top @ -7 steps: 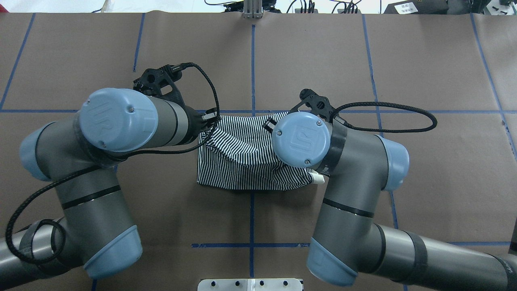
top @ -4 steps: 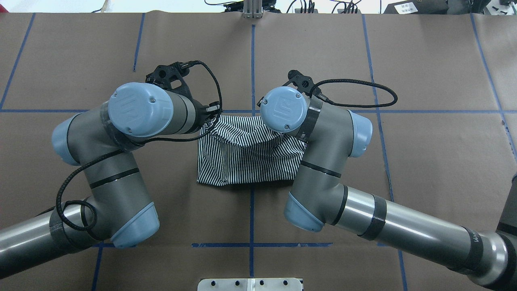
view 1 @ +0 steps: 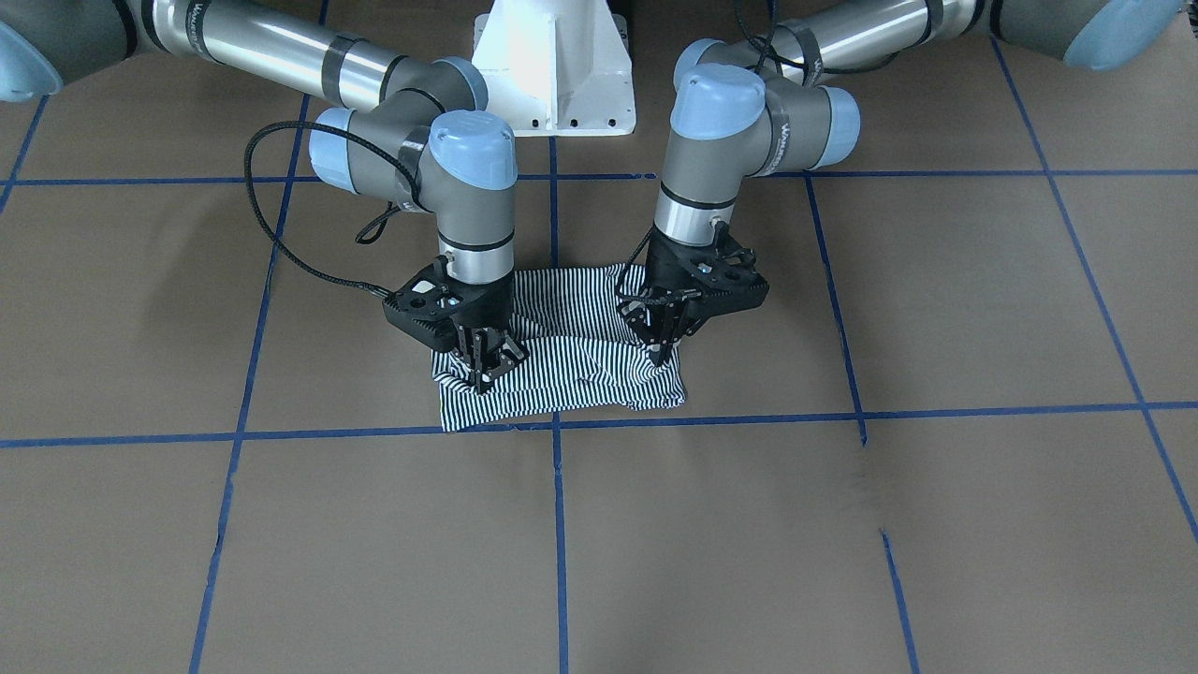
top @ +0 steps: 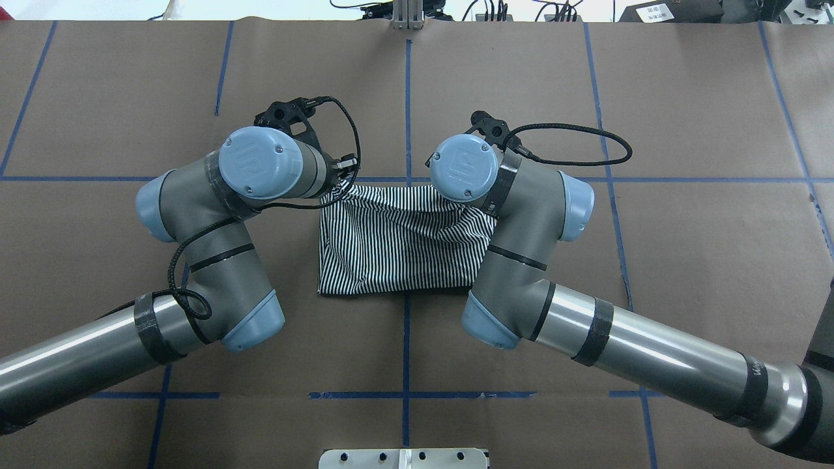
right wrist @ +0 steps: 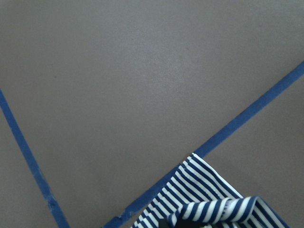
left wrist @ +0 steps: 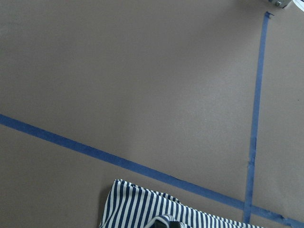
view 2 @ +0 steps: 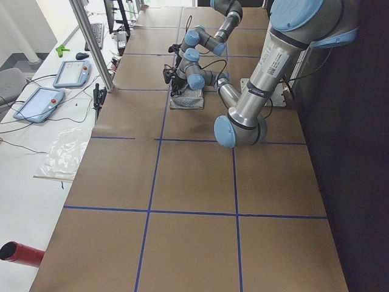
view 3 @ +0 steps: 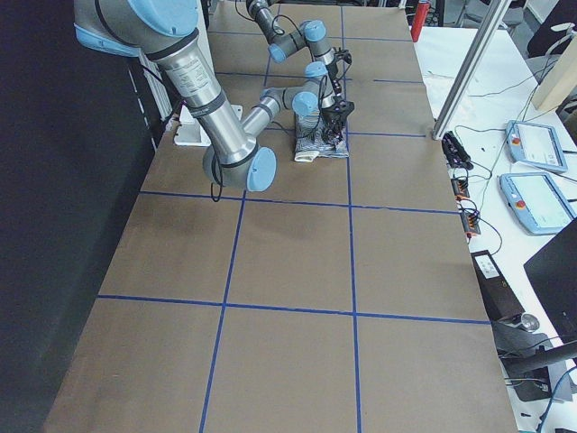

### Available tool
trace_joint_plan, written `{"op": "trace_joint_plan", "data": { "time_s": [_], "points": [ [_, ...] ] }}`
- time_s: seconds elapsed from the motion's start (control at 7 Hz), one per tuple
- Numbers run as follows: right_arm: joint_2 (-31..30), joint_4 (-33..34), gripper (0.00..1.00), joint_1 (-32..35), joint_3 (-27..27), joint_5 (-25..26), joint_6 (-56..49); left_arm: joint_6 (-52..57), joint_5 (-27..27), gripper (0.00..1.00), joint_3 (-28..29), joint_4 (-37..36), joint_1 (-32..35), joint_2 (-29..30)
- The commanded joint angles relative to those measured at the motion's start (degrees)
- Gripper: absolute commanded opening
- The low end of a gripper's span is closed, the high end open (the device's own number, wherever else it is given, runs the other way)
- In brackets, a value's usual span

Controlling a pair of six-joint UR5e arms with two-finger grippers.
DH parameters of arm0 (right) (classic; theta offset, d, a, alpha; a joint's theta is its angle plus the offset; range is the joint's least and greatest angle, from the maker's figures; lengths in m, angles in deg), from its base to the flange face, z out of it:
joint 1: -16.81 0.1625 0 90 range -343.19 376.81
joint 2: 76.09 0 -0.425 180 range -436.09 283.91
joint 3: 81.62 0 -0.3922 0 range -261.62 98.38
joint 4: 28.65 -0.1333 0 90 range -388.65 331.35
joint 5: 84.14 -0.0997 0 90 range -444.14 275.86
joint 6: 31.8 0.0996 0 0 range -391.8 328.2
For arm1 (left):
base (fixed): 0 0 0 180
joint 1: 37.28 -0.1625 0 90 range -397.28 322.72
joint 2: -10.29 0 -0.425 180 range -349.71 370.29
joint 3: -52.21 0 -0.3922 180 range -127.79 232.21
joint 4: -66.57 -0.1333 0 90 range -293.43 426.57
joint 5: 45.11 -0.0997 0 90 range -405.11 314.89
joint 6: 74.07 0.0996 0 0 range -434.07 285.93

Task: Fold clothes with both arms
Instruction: 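Lay the folded edge down with both grippers and release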

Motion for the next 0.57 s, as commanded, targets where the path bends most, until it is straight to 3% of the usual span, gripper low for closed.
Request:
{"op": "trace_joint_plan", "data": {
  "time_s": [0.0,0.14,0.29,0.43],
  "points": [
    [-0.05,-0.36,0.0,0.03,0.6,-0.07,-0.19,0.42,0.05,0.0,1.65,0.88,0.24,0.21],
    [0.04,-0.36,0.2,0.03,0.6,-0.07,-1.93,4.25,0.22,0.79,1.56,0.96,0.42,-0.05],
    [0.47,-0.36,0.99,0.29,0.34,-0.07,-6.73,12.38,0.57,1.0,0.69,2.88,1.64,-0.49],
    [0.83,-0.27,1.0,0.82,-0.36,-0.76,-9.65,17.16,5.18,1.0,-0.45,4.9,4.61,-3.02]
  ]
}}
